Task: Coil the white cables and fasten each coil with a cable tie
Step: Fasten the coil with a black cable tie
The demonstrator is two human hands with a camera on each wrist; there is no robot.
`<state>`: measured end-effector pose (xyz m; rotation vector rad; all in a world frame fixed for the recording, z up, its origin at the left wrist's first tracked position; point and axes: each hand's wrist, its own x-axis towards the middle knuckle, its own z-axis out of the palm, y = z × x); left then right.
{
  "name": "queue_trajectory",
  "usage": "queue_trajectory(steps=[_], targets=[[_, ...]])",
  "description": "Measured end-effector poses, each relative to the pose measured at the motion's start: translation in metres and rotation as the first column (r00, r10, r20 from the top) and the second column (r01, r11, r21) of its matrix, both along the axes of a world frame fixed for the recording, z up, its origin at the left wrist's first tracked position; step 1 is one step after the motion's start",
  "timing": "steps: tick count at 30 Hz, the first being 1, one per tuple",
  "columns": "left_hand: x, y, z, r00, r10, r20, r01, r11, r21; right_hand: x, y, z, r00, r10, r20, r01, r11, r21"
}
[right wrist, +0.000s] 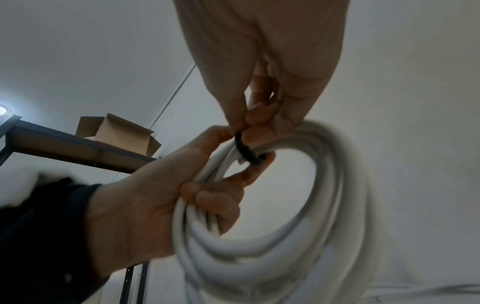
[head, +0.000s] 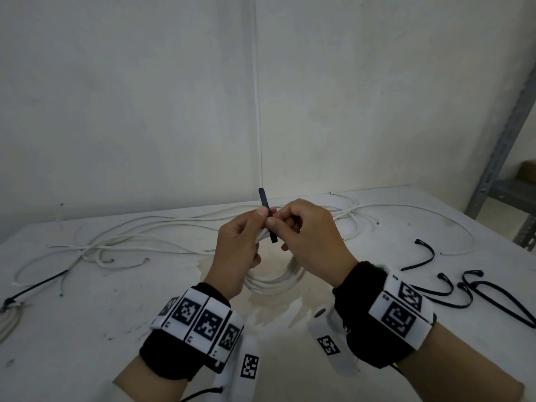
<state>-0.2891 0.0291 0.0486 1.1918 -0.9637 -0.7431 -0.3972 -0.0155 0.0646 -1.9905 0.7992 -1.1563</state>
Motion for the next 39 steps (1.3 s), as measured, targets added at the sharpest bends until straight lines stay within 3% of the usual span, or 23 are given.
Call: queue_trajectory(steps=[4,12,19,23,26,29,34,39], targets=[[0.004,0.005,0.002,1.0,-0.012,-0.018,0.012,1.0,0.014,-0.006,-0.007,0.013,0.996,0.003,0.085,-0.008,0.999,0.052],[0.003,0.013,0.009,0.997,-0.045,0.061,0.043,0.998,0.046,0.0,-0.006,0.022,0.998,0.061,-0.03,-0.062,0.997,-0.038],[-0.001,0.012,0.016,0.985,-0.058,0.164,0.056,0.998,0.017,0.004,-0.01,0.031,0.995,-0.014,0.095,0.019,0.999,-0.049],[0.003,0.017,0.014,0.982,-0.049,0.184,0.045,0.999,0.024,0.002,-0.008,0.028,0.99,0.09,0.105,-0.096,0.994,0.048],[0.003,0.021,0.011,0.979,-0.07,0.19,0.067,0.998,0.022,0.003,-0.007,0.024,0.988,0.147,0.045,-0.148,0.989,0.018],[0.001,0.022,0.014,0.976,-0.078,0.203,0.081,0.997,-0.007,0.006,-0.005,0.023,0.997,0.065,0.043,-0.06,0.994,-0.091],[0.0,0.023,0.017,0.964,-0.071,0.258,0.092,0.993,-0.068,0.011,-0.005,0.026,0.991,-0.07,0.117,0.085,0.989,-0.122],[0.004,0.027,0.017,0.952,-0.085,0.295,0.105,0.993,-0.055,0.013,-0.005,0.027,0.989,-0.066,0.129,0.081,0.99,-0.116]])
